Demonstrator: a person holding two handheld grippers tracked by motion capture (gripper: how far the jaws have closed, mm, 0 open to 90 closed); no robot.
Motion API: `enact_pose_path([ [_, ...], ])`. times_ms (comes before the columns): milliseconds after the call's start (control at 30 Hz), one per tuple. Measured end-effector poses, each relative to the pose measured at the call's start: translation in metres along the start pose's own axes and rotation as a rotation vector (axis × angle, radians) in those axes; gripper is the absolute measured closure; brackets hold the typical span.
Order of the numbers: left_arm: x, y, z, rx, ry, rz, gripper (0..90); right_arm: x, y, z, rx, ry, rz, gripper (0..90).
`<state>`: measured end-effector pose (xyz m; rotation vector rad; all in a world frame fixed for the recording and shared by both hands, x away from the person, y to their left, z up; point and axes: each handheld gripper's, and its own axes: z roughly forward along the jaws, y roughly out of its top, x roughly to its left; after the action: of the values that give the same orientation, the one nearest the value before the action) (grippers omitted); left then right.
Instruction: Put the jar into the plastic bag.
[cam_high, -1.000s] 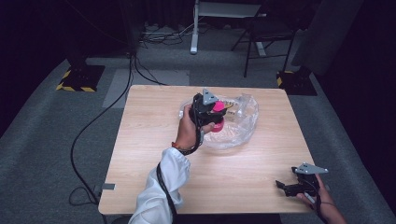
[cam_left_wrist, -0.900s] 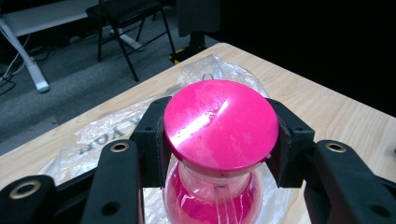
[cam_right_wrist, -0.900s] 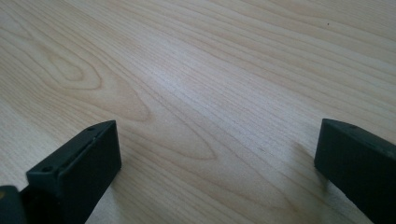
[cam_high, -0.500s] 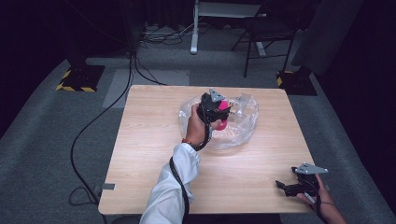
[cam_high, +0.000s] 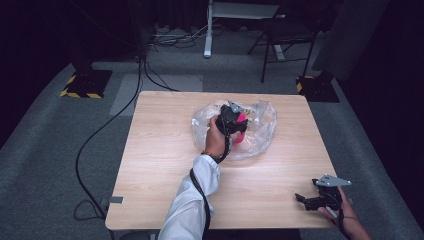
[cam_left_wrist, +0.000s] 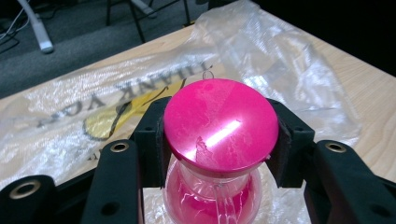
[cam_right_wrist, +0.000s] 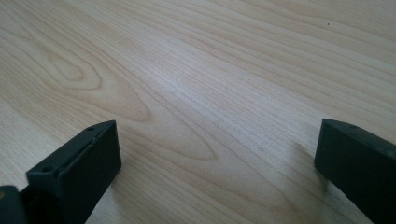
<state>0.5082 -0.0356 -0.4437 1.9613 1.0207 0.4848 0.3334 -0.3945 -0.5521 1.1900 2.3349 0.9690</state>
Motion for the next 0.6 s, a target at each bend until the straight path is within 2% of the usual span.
enact_pose_path([
  [233, -0.001, -0.011, 0.010, 0.022, 0.011, -0.019, 48.2, 0.000, 0.000, 0.000, 0.000, 0.001, 0.000, 0.2],
  [433, -0.004, -0.017, 0.015, 0.031, 0.021, -0.008, 48.1, 0.000, 0.000, 0.000, 0.000, 0.001, 0.000, 0.3],
  [600, -0.004, -0.023, 0.018, 0.033, 0.005, -0.005, 48.0, 0.000, 0.000, 0.000, 0.000, 0.001, 0.000, 0.3],
])
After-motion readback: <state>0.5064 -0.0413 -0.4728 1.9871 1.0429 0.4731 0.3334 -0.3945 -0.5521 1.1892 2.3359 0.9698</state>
